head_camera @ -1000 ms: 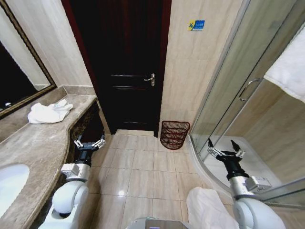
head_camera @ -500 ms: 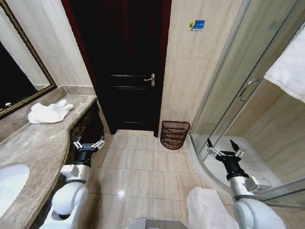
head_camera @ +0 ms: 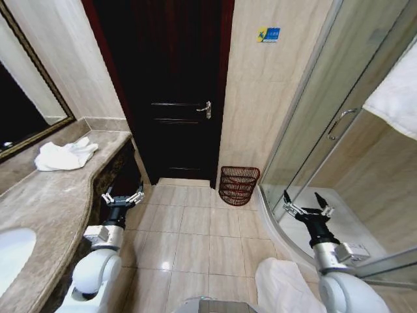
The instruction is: Discard the used towel into the hamper.
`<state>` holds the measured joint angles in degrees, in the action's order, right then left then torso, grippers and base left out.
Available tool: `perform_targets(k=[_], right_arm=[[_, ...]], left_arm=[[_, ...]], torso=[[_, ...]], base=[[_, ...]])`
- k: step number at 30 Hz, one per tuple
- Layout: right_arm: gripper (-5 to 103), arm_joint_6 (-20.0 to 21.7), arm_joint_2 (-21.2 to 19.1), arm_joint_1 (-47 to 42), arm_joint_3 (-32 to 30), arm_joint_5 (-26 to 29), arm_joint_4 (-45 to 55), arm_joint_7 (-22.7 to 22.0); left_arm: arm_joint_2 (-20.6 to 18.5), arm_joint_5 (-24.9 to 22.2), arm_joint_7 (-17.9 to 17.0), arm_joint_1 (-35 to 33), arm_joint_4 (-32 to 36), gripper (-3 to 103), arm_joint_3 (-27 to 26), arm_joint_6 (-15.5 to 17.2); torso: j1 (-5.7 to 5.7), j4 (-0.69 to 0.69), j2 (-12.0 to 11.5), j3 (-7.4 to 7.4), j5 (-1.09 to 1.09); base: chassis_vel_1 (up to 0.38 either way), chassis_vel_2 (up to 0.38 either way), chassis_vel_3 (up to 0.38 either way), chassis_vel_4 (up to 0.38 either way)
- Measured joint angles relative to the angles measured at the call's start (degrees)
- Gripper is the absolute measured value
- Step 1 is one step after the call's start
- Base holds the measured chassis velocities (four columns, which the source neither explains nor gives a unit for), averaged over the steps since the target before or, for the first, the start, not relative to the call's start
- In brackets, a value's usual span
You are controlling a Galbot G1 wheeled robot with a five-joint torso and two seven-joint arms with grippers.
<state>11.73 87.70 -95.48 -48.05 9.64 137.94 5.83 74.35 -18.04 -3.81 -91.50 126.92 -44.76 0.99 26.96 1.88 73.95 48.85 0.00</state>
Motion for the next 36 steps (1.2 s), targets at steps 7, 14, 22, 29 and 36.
perform_targets(k=[7, 14, 22, 29, 36], right_arm=[[100, 0.01, -0.12, 0.48, 0.4, -0.29, -0.35, 0.37], [100, 0.01, -0.12, 0.55, 0.49, -0.45, -0.65, 0.88], [100, 0.01, -0.23, 0.77, 0.69, -0.56, -0.79, 1.12], [100, -0.03, -0.26, 0.72, 0.78, -0.66, -0.99, 1.53], [100, -0.58, -0.36, 0.66, 0.8, -1.12, -1.48, 2.07]], left_arm=[[0.13, 0.03, -0.05, 0.06, -0.73, 100, -0.15, -0.03], [0.38, 0.18, -0.05, -0.1, -1.16, 100, -0.12, -0.39], [0.55, 0.24, -0.05, -0.48, -1.26, 100, -0.29, -0.82], [0.81, 0.51, -0.06, -0.65, -1.32, 100, -0.23, -1.2], [1.12, 1.01, -0.07, -0.89, -1.36, 100, -0.12, -1.28]], torso=[[0.0, 0.01, 0.0, 0.0, 0.0], [0.0, 0.0, 0.0, 0.0, 0.0], [-0.01, 0.01, 0.0, 0.0, 0.0], [0.0, 0.01, 0.0, 0.0, 0.0], [0.0, 0.0, 0.0, 0.0, 0.0]], base=[[-0.002, 0.075, 0.062, 0.002], [0.032, 0.072, 0.073, 0.02], [0.045, 0.138, 0.144, 0.051], [0.032, 0.19, 0.182, 0.032], [0.012, 0.145, 0.14, 0.008]])
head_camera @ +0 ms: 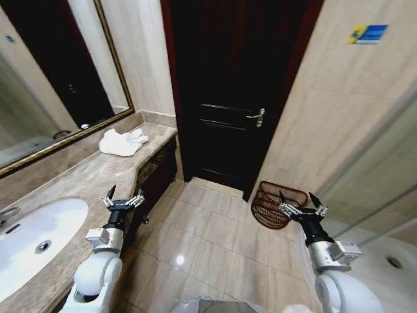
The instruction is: Discard the used towel into the hamper.
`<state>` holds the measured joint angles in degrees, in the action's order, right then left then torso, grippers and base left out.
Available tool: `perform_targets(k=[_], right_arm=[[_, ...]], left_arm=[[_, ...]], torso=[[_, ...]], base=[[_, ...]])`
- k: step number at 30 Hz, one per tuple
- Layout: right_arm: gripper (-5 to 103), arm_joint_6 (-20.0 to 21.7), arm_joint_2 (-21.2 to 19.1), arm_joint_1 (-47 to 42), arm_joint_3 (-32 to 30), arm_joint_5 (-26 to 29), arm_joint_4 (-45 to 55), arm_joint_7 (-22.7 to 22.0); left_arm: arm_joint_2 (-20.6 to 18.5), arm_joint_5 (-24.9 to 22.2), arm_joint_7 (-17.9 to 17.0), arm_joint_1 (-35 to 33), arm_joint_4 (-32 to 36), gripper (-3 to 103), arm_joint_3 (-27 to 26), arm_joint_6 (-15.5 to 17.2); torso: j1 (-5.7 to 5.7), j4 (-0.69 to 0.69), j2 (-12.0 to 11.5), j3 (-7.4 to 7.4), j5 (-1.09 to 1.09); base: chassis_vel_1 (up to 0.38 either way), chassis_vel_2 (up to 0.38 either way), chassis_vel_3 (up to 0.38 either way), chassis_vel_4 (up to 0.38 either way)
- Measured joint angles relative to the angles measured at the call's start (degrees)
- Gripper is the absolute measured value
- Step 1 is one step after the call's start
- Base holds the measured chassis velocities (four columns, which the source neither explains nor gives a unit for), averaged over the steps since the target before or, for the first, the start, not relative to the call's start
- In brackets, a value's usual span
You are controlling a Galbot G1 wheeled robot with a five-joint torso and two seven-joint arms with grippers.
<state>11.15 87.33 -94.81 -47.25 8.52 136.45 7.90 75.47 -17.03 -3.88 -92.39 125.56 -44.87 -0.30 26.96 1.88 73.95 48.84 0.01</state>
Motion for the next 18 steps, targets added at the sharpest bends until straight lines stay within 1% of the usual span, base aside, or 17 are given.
perform_targets(k=[11, 13, 16, 18], right_arm=[[100, -0.63, 0.03, 0.34, 0.62, -0.58, -1.07, 1.51], [100, -0.68, 0.07, 0.35, 0.64, -0.6, -1.32, 1.6], [100, -0.73, 0.07, 0.4, 0.6, -0.6, -1.45, 1.61], [100, -0.86, 0.0, 0.47, 0.48, -0.6, -1.68, 1.61]], left_arm=[[0.36, 0.05, -0.05, -0.04, -0.76, 100, 0.13, -0.22], [0.41, 0.09, -0.06, -0.04, -1.02, 100, 0.17, -0.32], [0.41, 0.11, -0.06, 0.04, -1.21, 100, 0.22, -0.34], [0.43, 0.15, -0.06, 0.24, -1.42, 100, 0.3, -0.37]], torso=[[-0.01, 0.0, 0.0, 0.0, -0.02], [-0.01, 0.01, 0.0, 0.0, 0.01], [0.01, 0.0, 0.0, 0.0, -0.02], [0.0, -0.01, 0.0, 0.0, 0.01]], base=[[-0.031, 0.153, 0.147, -0.03], [-0.084, 0.184, 0.172, -0.093], [-0.106, 0.188, 0.191, -0.102], [-0.12, 0.196, 0.204, -0.127]])
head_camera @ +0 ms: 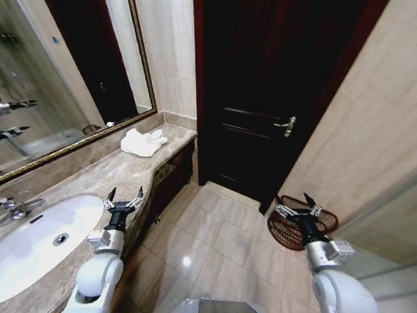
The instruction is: Discard the used towel into the hamper.
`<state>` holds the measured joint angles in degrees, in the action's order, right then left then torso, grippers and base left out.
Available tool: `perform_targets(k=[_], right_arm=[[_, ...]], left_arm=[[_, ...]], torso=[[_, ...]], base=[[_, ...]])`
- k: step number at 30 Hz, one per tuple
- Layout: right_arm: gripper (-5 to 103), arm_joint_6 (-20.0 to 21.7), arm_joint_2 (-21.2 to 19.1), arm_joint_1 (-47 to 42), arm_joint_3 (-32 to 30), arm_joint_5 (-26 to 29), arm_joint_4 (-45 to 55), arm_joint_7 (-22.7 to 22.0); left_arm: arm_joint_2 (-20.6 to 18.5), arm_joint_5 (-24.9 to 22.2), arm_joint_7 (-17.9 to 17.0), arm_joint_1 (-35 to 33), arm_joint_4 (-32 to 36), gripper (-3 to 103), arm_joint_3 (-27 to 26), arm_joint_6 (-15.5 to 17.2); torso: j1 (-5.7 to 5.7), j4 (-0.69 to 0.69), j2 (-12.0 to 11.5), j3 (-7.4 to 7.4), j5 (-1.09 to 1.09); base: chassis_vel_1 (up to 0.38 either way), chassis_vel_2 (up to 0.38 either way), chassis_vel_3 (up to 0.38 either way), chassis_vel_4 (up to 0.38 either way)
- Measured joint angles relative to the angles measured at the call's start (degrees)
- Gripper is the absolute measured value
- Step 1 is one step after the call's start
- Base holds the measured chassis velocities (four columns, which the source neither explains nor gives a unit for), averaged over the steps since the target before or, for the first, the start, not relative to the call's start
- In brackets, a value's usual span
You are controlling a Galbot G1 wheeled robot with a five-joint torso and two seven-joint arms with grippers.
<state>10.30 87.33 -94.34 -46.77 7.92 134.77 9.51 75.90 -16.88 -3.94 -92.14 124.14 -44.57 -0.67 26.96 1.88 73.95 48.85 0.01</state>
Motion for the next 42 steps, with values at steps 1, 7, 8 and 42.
perform_targets(k=[1, 7, 8, 42], right_arm=[[100, 0.0, 0.0, 0.0, 0.0, 0.0, 0.0, 0.0], [100, -0.4, -0.03, 0.4, 0.1, 0.0, -0.71, 0.0], [100, -0.45, -0.01, 0.41, 0.12, 0.0, -0.78, 0.0], [100, -0.55, -0.05, 0.61, 0.21, 0.16, -1.03, 0.08]], left_arm=[[0.0, 0.0, 0.0, 0.0, 0.0, 100, 0.0, 0.0], [0.29, 0.25, -0.02, 0.0, -0.23, 100, 0.2, 0.0], [0.31, 0.27, -0.02, -0.02, -0.27, 100, 0.22, 0.0], [0.52, 1.31, 0.12, 0.05, -0.29, 100, 0.22, -0.34]], torso=[[0.0, 0.0, 0.0, 0.0, 0.0], [0.01, 0.02, -0.01, 0.0, -0.02], [0.0, 0.0, 0.0, 0.0, -0.04], [-0.01, 0.01, 0.0, 0.0, -0.02]], base=[[-0.12, 0.196, 0.2, -0.136], [-0.107, 0.212, 0.21, -0.109], [-0.137, 0.182, 0.212, -0.119], [-0.114, 0.178, 0.184, -0.12]])
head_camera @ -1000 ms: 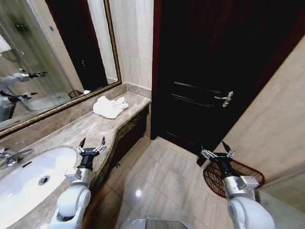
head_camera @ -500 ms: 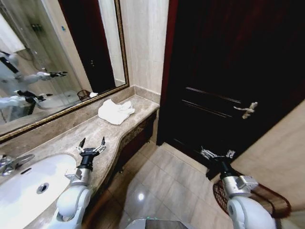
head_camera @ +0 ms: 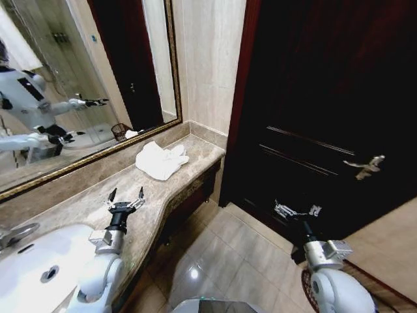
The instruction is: Discard the used towel into the hamper.
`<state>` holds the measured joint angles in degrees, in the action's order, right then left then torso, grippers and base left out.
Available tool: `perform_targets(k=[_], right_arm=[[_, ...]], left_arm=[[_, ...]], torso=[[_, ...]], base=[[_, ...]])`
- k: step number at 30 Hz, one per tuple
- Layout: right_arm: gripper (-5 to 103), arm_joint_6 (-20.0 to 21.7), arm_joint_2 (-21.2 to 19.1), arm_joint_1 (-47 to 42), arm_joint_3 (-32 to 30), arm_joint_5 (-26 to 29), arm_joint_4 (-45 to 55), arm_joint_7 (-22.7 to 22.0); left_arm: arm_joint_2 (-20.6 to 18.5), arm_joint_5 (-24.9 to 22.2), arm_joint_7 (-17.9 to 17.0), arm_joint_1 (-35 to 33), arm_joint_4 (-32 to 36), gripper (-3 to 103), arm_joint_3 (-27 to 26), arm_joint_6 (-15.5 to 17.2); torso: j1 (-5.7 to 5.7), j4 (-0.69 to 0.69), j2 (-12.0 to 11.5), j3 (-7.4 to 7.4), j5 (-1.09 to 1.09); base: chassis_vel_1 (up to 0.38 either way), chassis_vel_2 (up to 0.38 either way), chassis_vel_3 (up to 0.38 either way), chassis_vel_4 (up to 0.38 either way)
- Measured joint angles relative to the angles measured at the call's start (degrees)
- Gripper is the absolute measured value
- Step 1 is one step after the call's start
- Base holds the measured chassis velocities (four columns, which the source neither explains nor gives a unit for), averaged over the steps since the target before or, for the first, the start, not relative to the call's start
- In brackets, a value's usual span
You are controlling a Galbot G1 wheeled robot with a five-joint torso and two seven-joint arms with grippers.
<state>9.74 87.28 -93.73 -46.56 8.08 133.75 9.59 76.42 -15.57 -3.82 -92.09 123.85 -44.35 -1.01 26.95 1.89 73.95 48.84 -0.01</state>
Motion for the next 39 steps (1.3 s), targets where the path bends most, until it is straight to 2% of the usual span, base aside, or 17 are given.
perform_targets(k=[5, 8, 9, 12, 14, 15, 18, 21, 22, 24, 28, 33, 39], right_arm=[[100, 0.04, 0.08, -0.05, 0.16, -0.15, 0.0, 0.39], [100, 0.05, 0.12, -0.11, 0.21, -0.29, 0.0, 0.45], [100, -0.09, 0.13, -0.14, 0.22, -0.27, 0.0, 0.48], [100, -0.47, 0.13, -0.16, 0.26, -0.22, -0.03, 0.66], [100, -0.38, 0.13, -0.38, 0.38, -0.76, -0.05, 0.87], [100, -0.38, 0.13, -0.38, 0.38, -0.76, -0.05, 0.87], [100, 0.09, 0.34, -0.73, 0.57, -1.08, -0.12, 0.74], [100, 0.08, 0.34, -0.72, 0.82, -0.79, -0.47, 0.39], [100, 0.16, 0.15, -0.69, 1.04, -0.41, -0.6, 0.07], [100, 0.23, 0.06, -0.67, 1.09, -0.33, -0.64, -0.01], [100, 0.6, -0.56, -0.43, 1.01, -0.11, -0.7, -0.67], [100, 0.77, -0.78, -0.41, 0.42, 0.1, -0.49, -1.36], [100, 0.78, -0.73, -0.57, 0.07, 0.26, -0.9, -1.87]], left_arm=[[-0.26, 0.0, 0.54, -0.08, 0.28, 100, 0.28, 0.06], [-0.48, 0.11, 0.55, 0.47, 0.78, 100, 0.66, 0.85], [-0.62, 0.13, 0.54, 0.86, 1.03, 100, 0.87, 1.48], [-0.85, 0.1, 0.41, 1.28, 1.41, 100, 1.01, 2.18], [-1.49, -0.19, -0.7, 1.93, 2.69, 100, 1.23, 4.63], [-1.49, -0.19, -0.7, 1.93, 2.69, 100, 1.23, 4.63], [-2.9, -1.4, -2.41, 2.75, 5.76, 100, 1.44, 9.16], [-4.18, -2.75, -3.39, 4.19, 6.47, 100, 1.69, 10.97], [-5.29, -4.53, -3.8, 5.98, 6.34, 100, 1.91, 11.69], [-5.68, -5.22, -4.06, 6.77, 6.06, 100, 2.04, 12.04], [-7.93, -8.68, -5.03, 11.99, 3.07, 100, 2.91, 15.52], [-9.03, -9.34, -4.39, 14.47, 0.35, 100, 3.42, 15.99], [-9.44, -9.8, -4.32, 15.28, -1.3, 100, 4.35, 17.53]], torso=[[0.0, 0.0, 0.0, 0.0, 0.0], [0.01, 0.0, 0.0, 0.0, 0.05], [0.02, -0.01, -0.01, 0.01, -0.02], [-0.01, -0.01, 0.0, -0.01, 0.0], [0.05, 0.02, -0.01, 0.02, 0.0], [0.05, 0.02, -0.01, 0.02, 0.0], [0.03, -0.01, -0.01, 0.01, 0.01], [0.02, -0.01, -0.01, 0.01, 0.01], [0.0, -0.02, 0.0, 0.0, 0.01], [-0.02, -0.01, 0.0, 0.0, 0.01], [-0.02, 0.0, 0.02, 0.0, 0.0], [0.21, 0.0, 0.48, 0.25, 0.0], [1.24, 0.01, 2.73, 1.43, 0.01]], base=[[-0.152, 0.142, 0.155, -0.14], [-0.149, 0.138, 0.154, -0.15], [-0.163, 0.142, 0.161, -0.148], [-0.155, 0.164, 0.161, -0.145], [-0.126, 0.102, 0.118, -0.094], [-0.111, 0.1, 0.099, -0.048], [-0.079, 0.062, 0.054, -0.014], [-0.03, 0.014, 0.001, -0.004], [0.0, 0.0, 0.0, 0.0], [0.0, 0.0, 0.0, 0.0], [0.032, -0.005, -0.012, 0.012], [0.0, 0.0, 0.0, 0.0], [0.0, 0.0, 0.0, 0.0]])
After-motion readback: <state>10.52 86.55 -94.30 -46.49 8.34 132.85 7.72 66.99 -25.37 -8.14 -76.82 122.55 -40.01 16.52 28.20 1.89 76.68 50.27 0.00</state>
